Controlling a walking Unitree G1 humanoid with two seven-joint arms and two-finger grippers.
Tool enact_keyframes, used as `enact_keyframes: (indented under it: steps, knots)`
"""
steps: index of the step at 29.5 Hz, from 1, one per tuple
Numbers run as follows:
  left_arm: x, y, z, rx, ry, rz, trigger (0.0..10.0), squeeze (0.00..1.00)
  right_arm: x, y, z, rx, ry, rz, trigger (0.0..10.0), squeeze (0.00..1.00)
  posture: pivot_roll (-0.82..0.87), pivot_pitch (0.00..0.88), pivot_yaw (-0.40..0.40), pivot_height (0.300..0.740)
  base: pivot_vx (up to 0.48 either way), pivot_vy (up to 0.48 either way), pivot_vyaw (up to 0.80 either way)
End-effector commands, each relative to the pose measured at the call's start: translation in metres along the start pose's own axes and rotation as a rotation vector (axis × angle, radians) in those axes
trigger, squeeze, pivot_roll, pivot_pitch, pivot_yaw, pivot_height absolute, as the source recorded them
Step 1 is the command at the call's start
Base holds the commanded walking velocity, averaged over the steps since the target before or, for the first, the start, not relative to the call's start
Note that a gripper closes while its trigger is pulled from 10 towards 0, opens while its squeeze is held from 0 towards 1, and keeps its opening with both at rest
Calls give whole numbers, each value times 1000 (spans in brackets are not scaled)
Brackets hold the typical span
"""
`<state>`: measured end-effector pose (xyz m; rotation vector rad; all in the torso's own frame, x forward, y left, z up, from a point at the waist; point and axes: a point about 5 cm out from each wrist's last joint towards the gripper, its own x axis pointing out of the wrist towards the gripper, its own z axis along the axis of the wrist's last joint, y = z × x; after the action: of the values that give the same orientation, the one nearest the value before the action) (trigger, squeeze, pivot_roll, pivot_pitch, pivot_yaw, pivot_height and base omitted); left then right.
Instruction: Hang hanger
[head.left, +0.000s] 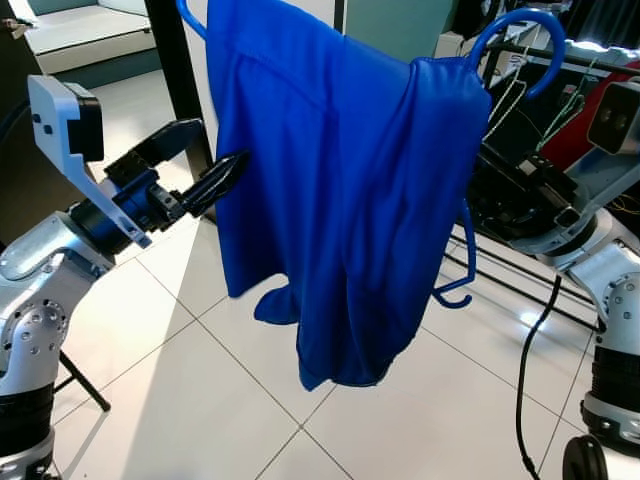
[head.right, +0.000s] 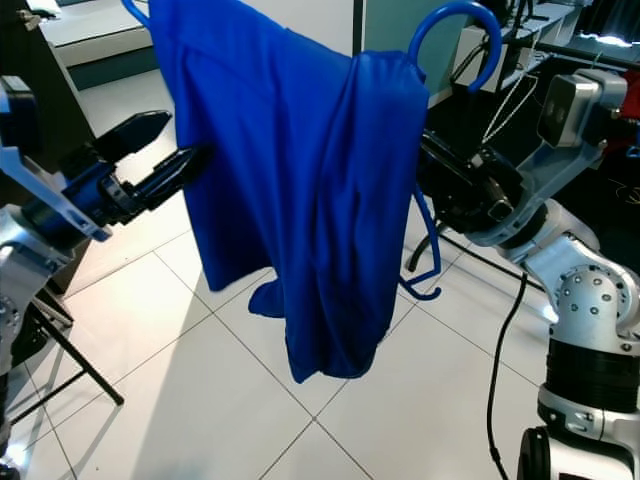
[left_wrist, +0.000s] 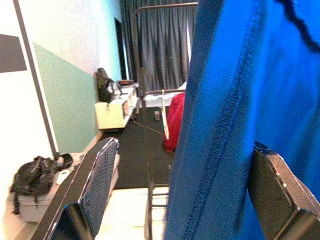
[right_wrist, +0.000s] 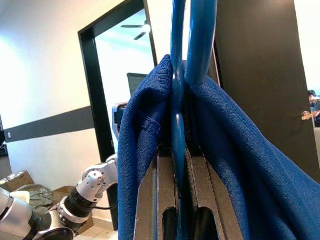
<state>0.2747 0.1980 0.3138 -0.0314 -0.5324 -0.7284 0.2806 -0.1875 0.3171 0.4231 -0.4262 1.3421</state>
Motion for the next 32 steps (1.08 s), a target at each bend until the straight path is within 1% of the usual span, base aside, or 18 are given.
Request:
enact_keyframes:
  steps: [1, 4, 5, 6, 7, 14, 21, 25, 26, 27, 29, 30, 31, 32]
  knots:
    - [-5, 5, 0, 24, 19, 24, 10000, 1000, 6, 7, 3, -10, -9, 56, 10000, 0, -11, 70, 1, 740, 0, 0, 0]
    - [-4, 6, 0, 20, 9, 37, 10000, 1000, 6, 7, 3, -9, -8, 61, 10000, 0, -11, 70, 0, 740, 0, 0, 0]
    - [-2, 5, -1, 2, -8, 33, 7490, 573, 6, 8, 4, -9, -8, 65, 10000, 0, -16, 70, -1, 740, 0, 0, 0]
    - [-2, 5, -1, 2, -8, 33, 7490, 573, 6, 8, 4, -9, -8, 65, 10000, 0, -16, 70, -1, 740, 0, 0, 0]
    - [-1, 2, -2, -19, -22, 12, 0, 0, 6, 8, 5, -10, -7, 67, 10000, 0, -16, 70, -1, 740, 0, 0, 0]
    - [3, -7, -6, -54, -30, -37, 0, 0, 7, 10, 6, -12, -7, 71, 10000, 0, -19, 72, 2, 740, 0, 0, 0]
    - [5, -9, -8, -64, -32, -49, 0, 0, 7, 10, 6, -13, -7, 72, 10000, 0, -19, 72, 2, 740, 0, 0, 0]
    - [7, -9, -7, -70, -51, -48, 0, 0, 6, 8, 4, -18, 0, 52, 10000, 0, -18, 73, 2, 740, 0, 0, 0]
    - [7, -5, -2, -66, -72, -39, 0, 0, 5, 6, 3, -24, 9, 27, 10000, 0, -17, 73, 3, 740, 0, 0, 0]
    - [7, -5, -2, -66, -72, -39, 0, 0, 5, 6, 3, -24, 9, 27, 10000, 0, -17, 73, 3, 740, 0, 0, 0]
    - [5, 3, 10, -49, -110, -23, 0, 0, 2, 0, -1, -38, 36, -31, 10000, 0, -15, 73, 3, 740, 0, 0, 0]
    - [5, 3, 10, -49, -110, -23, 0, 0, 2, 0, -1, -38, 36, -31, 10000, 0, -15, 73, 3, 740, 0, 0, 0]
    - [3, 9, 19, -34, -131, -16, 0, 0, 0, -3, -3, -43, 51, -62, 10000, 0, -15, 73, 3, 740, 0, 0, 0]
    - [0, 18, 38, -4, -173, -5, 0, 0, -5, -9, -8, -60, 90, -122, 10000, 0, -13, 72, 4, 740, 0, 0, 0]
